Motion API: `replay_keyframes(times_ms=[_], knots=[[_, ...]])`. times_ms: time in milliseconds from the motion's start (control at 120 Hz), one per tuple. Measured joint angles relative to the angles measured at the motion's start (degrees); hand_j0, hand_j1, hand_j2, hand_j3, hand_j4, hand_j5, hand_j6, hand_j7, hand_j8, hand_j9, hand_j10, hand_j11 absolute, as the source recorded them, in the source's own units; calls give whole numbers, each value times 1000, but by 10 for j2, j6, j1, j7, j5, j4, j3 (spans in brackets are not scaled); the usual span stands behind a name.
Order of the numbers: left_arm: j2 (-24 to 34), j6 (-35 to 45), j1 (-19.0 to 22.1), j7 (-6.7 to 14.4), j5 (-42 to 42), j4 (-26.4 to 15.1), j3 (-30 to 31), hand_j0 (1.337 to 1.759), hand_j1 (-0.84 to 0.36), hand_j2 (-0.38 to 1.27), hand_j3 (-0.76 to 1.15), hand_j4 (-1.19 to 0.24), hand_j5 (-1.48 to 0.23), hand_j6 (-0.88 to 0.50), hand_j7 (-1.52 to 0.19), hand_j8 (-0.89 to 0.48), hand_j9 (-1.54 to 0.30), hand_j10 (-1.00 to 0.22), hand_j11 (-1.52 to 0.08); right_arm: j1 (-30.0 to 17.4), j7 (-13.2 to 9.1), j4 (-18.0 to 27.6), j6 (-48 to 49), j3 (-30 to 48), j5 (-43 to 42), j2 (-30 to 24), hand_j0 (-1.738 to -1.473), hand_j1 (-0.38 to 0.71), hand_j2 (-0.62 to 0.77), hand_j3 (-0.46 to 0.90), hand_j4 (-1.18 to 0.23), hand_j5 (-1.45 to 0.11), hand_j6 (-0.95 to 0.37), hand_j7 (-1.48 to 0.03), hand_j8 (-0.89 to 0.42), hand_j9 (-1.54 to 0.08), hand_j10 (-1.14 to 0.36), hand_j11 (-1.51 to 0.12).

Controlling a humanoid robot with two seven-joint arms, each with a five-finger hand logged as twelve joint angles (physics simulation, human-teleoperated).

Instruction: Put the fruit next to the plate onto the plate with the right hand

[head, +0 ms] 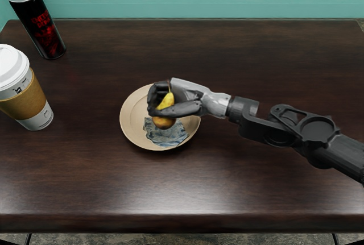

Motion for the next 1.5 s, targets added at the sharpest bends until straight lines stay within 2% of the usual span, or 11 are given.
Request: replay_keyframes(times_ms=[225,533,792,983,1025,1108,1158,1242,1392,1433,1500], knots=[[0,0,0,0,0,0,0,1658,344,0,0,-4,-5,-4,-5,-4,-5,-4,-5,0,-2,0,-5,5,14,1,-1653,218,-74,0,-475,-637,-482,-625,-470,-643,-401,-649],[0,0,0,0,0,0,0,1658,344,1,0,-4,-5,-4,-5,-4,-5,-4,-5,0,-2,1,-12,5,32,-4,-1657,66,-63,0,-348,-455,-349,-453,-346,-457,-331,-458],[0,0,0,0,0,0,0,1658,344,1,0,-4,-5,-4,-5,-4,-5,-4,-5,21,-2,2,-15,12,45,-10,-1658,-169,-27,0,-152,-198,-153,-197,-151,-199,-147,-199],[0,0,0,0,0,0,0,1658,344,1,0,-4,-5,-4,-5,-4,-5,-4,-5,33,-4,5,-12,17,52,-20,-1658,-258,-13,0,-78,-101,-78,-100,-77,-101,-75,-101],[0,0,0,0,0,0,0,1658,344,1,0,-4,-5,-4,-5,-4,-5,-4,-5,36,-26,7,-5,18,63,-26,-1658,-268,-11,0,-69,-89,-69,-89,-68,-89,-67,-89],[0,0,0,0,0,0,0,1658,344,1,0,-4,-5,-4,-5,-4,-5,-4,-5,37,-114,17,3,38,110,-46,-1658,-284,-9,0,-56,-72,-56,-72,-55,-72,-54,-72],[0,0,0,0,0,0,0,1658,344,1,0,-4,-5,-4,-5,-4,-5,-4,-5,37,-151,26,6,54,128,-64,-1658,-291,-8,0,-50,-65,-50,-64,-50,-65,-49,-65],[0,0,0,0,0,0,0,1658,344,1,0,-4,-5,-4,-5,-4,-5,-4,-5,35,-183,34,8,69,150,-98,-1658,-299,-7,0,-43,-56,-43,-56,-43,-56,-42,-56],[0,0,0,0,0,0,0,1658,344,1,0,-4,-5,-4,-5,-4,-5,-4,-5,31,-213,40,10,74,180,-157,-1658,-307,-5,0,-36,-47,-36,-47,-36,-47,-35,-47],[0,0,0,0,0,0,0,1658,344,1,0,-4,-5,-4,-5,-4,-5,-4,-5,29,-234,41,10,74,192,-169,-1658,-308,-5,0,-35,-46,-35,-46,-35,-46,-34,-46],[0,0,1,0,0,0,0,1658,344,1,0,-4,-5,-4,-5,-4,-5,-4,-5,28,-285,41,10,74,215,-185,-1658,-309,-5,0,-34,-44,-33,-44,-33,-44,-33,-44]])
